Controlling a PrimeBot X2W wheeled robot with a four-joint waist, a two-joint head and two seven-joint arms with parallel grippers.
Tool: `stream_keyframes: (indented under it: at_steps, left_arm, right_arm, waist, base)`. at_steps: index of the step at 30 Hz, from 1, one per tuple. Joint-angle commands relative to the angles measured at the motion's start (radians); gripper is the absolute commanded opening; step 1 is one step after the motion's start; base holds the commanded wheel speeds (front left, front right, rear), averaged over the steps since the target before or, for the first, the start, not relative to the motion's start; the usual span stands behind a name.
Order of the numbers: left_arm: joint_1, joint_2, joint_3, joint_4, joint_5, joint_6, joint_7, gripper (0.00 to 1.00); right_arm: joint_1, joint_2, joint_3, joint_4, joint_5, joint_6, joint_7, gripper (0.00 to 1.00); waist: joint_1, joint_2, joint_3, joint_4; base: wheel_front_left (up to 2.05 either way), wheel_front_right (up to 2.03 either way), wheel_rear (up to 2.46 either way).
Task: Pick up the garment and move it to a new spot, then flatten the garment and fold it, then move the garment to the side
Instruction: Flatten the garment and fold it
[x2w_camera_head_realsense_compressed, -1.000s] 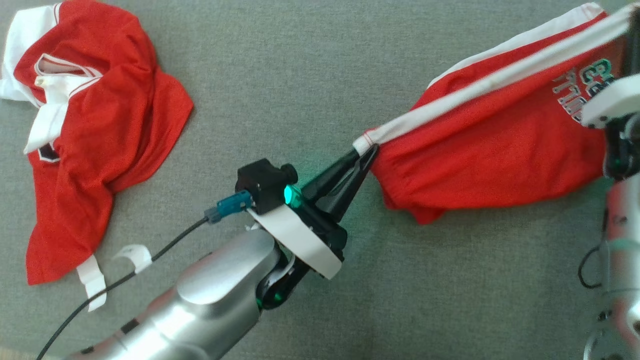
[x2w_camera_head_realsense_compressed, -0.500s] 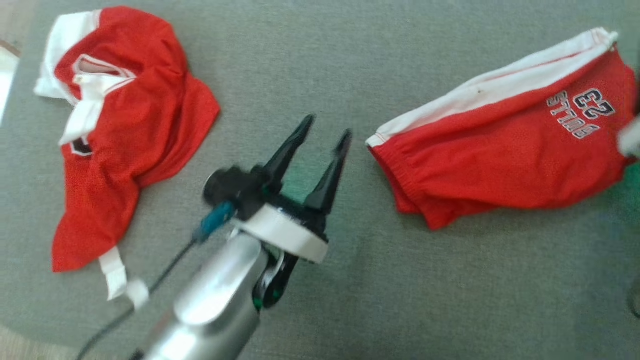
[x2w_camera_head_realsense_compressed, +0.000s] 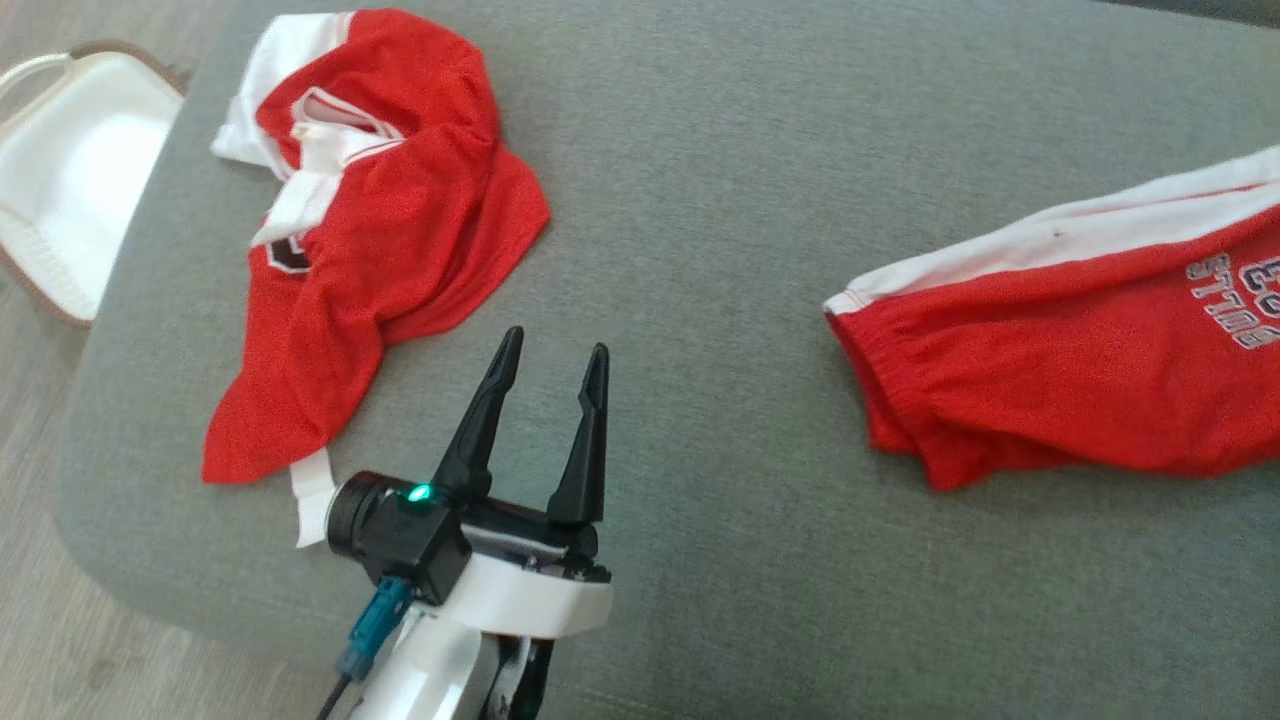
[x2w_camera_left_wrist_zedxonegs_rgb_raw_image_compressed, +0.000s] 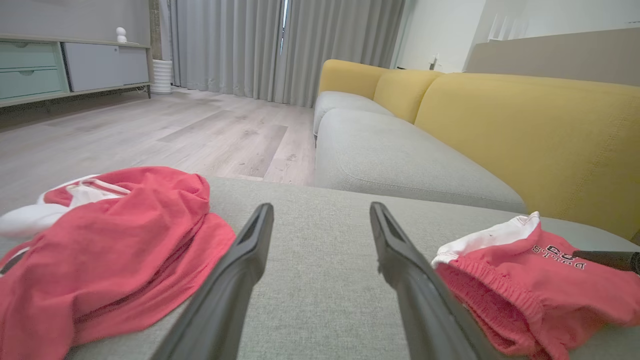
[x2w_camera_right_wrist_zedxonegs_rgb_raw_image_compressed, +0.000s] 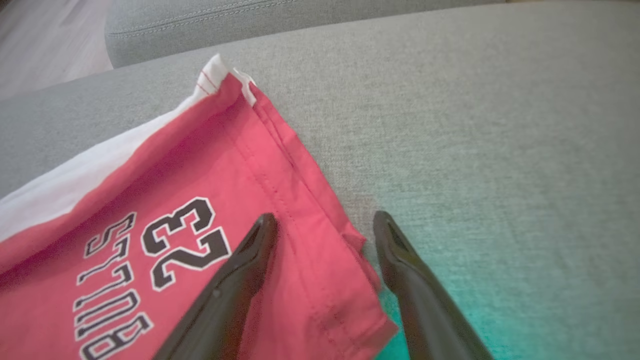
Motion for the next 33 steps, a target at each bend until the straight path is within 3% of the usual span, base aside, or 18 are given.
stream_keyframes:
  at_steps: [1,2,3,5,12,25,33]
  left_arm:
    - [-0.003,-0.001,0.034,-0.043,0.003,0.005,-0.005,1.00]
    - [0.003,-0.001,0.034,-0.047,0.000,0.004,-0.005,1.00]
    - [0.007,-0.001,0.033,-0.047,0.000,0.004,-0.005,1.00]
    - [0.008,-0.001,0.034,-0.045,0.002,0.002,-0.005,1.00]
    - [0.000,-0.001,0.051,-0.042,0.021,0.005,-0.005,1.00]
    - [0.007,-0.001,0.085,-0.023,0.042,-0.014,-0.005,1.00]
    - [-0.001,-0.001,0.083,-0.007,0.048,-0.028,-0.005,1.00]
  right_arm:
    - [0.008,-0.032,0.007,-0.011,0.034,-0.001,0.029,1.00]
    - [0.010,-0.033,0.012,-0.004,0.050,-0.001,0.049,1.00]
    - [0.011,-0.036,0.014,-0.001,0.062,-0.001,0.060,0.62]
    - [0.007,-0.038,0.015,-0.001,0.079,-0.001,0.063,0.00]
    - [-0.026,-0.038,0.015,0.002,0.059,-0.001,0.005,0.00]
    - [0.049,0.009,-0.006,-0.055,0.022,-0.001,-0.024,0.00]
    - [0.105,0.067,-0.044,-0.161,-0.003,-0.001,-0.094,0.00]
  waist:
    - [0.0001,0.0000,-0.006,0.019]
    - [0.0001,0.0000,-0.007,0.023]
    - [0.0001,0.0000,-0.006,0.027]
    - [0.0001,0.0000,-0.006,0.030]
    - [0.0001,0.0000,-0.017,-0.008]
    - [0.0001,0.0000,-0.087,-0.260]
    - [0.0001,0.0000,-0.093,-0.321]
  base:
    - [0.00,0.00,0.00]
    - [0.00,0.00,0.00]
    - [0.00,0.00,0.00]
    - [0.00,0.00,0.00]
    - [0.00,0.00,0.00]
    - [0.00,0.00,0.00]
    - [0.00,0.00,0.00]
